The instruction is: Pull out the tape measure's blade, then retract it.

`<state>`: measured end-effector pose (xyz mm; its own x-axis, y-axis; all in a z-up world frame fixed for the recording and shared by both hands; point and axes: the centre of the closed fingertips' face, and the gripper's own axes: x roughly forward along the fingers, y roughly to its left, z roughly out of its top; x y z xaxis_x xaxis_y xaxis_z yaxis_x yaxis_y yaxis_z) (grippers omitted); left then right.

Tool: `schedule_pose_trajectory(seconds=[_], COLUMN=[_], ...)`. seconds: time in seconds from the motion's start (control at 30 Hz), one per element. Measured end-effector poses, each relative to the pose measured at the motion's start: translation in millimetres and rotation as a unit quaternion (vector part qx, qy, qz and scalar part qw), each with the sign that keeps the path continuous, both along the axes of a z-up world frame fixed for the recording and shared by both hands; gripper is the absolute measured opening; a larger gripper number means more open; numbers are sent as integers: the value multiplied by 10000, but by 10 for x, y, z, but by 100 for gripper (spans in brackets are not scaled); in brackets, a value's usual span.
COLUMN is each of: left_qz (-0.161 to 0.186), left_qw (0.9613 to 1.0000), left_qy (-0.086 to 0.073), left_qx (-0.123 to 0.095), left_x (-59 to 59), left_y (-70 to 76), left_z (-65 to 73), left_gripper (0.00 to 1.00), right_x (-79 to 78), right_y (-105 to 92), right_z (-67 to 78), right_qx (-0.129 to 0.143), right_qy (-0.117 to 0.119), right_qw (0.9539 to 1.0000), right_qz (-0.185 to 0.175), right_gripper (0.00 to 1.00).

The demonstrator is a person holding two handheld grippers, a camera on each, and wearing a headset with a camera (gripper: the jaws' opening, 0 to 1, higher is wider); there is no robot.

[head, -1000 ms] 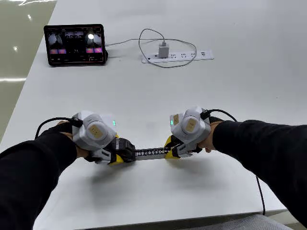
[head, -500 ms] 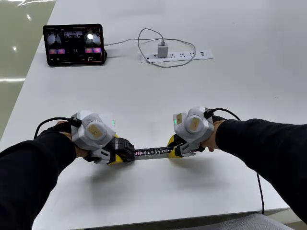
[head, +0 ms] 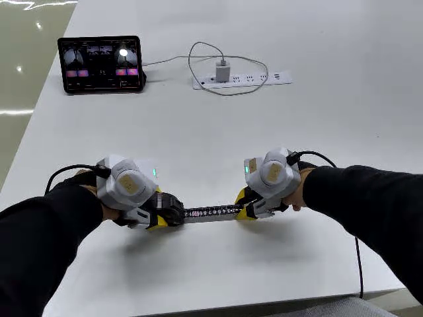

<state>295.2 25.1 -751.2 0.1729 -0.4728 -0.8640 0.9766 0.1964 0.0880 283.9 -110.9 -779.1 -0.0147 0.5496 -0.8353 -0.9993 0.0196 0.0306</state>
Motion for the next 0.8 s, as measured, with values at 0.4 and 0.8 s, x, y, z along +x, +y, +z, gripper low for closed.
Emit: schedule_pose_trajectory(seconds=[0.4, 0.8], left_qz=[8, 10], left_qw=[10000, 10000], left_qy=[2, -2], left_qx=[-8, -13], left_x=[0, 1], left_y=[-4, 2], left_z=[-2, -4], left_gripper=[33, 32], right_x=[3, 7], right_y=[-83, -192], right_z=[-2, 0], right_qx=[-45, -92], right_qy=[11, 8], right_qw=[10000, 9999], right_qz=[-10, -42], right_gripper=[11, 11])
